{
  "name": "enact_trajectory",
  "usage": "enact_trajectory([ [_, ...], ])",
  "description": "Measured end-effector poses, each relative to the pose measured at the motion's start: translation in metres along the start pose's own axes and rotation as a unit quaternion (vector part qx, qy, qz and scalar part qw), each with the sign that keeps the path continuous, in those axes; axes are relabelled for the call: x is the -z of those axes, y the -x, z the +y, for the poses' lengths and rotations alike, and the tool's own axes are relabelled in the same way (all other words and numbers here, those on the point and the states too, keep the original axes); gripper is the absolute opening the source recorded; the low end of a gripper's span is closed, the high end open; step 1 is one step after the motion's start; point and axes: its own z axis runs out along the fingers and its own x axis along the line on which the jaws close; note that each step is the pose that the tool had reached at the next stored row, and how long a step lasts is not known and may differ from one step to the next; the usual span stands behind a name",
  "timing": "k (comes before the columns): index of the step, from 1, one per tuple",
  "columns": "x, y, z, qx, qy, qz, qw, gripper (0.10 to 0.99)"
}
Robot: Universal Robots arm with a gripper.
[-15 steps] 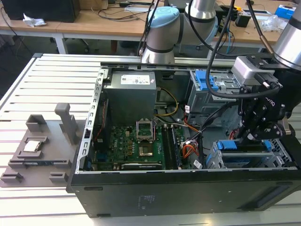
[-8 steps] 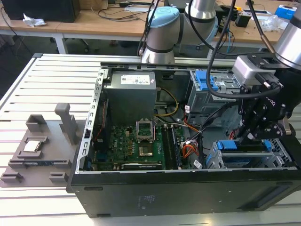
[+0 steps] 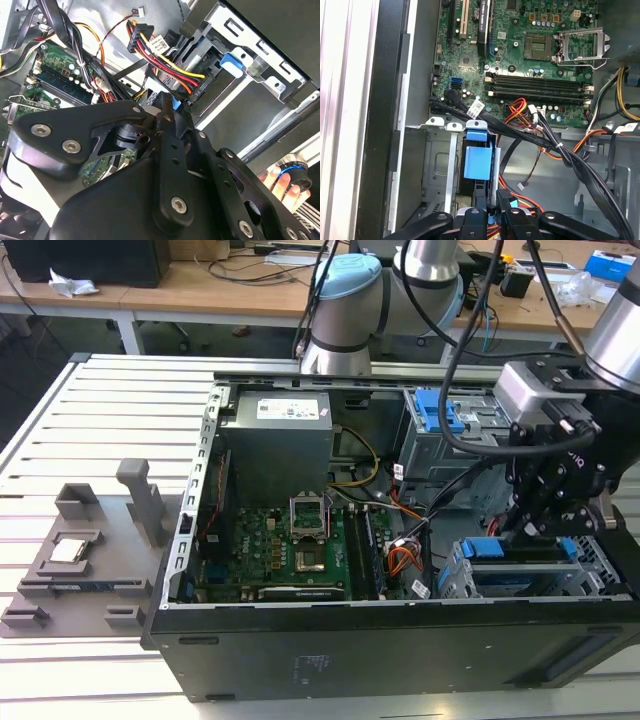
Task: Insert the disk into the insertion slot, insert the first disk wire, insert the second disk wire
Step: 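Insert the second disk wire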
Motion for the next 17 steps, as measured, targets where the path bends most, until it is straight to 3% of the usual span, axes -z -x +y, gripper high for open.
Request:
enact_trajectory([
  [9, -0.0012, -0.0089, 0.0007, 0.000, -0.0001, -0.0010, 1.0000, 0.204],
  [17, -0.0012, -0.0095, 0.0007, 0.000, -0.0002, -0.0020, 1.0000, 0.204],
])
